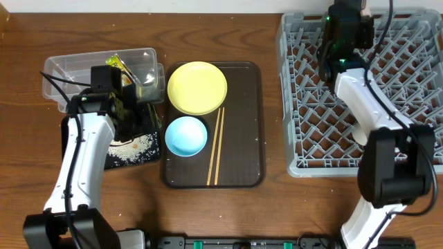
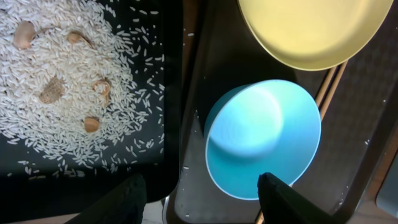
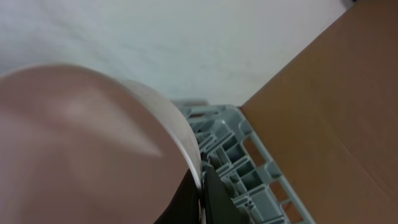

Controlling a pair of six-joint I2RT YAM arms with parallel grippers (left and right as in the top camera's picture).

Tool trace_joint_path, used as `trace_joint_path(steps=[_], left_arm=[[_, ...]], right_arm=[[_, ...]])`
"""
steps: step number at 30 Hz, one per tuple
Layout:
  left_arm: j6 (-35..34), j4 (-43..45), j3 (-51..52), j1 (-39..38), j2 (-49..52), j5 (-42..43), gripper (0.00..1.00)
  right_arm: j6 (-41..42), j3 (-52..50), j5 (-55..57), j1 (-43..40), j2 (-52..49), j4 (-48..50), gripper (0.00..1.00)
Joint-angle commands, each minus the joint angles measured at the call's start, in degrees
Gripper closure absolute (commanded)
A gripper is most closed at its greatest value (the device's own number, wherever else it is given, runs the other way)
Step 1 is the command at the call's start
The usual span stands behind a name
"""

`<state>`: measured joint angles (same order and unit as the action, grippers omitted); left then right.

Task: Sort waste into correct bins and load items into the dishwasher rack
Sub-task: 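Lift the pink bowl with the right gripper and set it into the rack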

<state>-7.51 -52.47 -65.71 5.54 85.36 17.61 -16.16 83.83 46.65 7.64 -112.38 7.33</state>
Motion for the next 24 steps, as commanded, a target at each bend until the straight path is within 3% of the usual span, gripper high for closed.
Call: trace_joint_path(steps=[1, 16, 24], left_arm=[[-0.2, -0.2, -0.2, 0.2, -0.7, -0.3, 0.39], [-0.2, -0.2, -0.2, 0.2, -0.7, -0.3, 0.39], [-0.2, -0.2, -0.2, 0.2, -0.7, -0.3, 0.39]], right_arm=[[-0.8, 0.4, 1.1, -0.6, -2.6, 1.0, 0.99], [-0.6, 0.4, -1.5, 1.7, -6.5, 0.4, 0.99], [-0.5, 0.4, -2.5, 5.5, -6.5, -5.5, 0.99]])
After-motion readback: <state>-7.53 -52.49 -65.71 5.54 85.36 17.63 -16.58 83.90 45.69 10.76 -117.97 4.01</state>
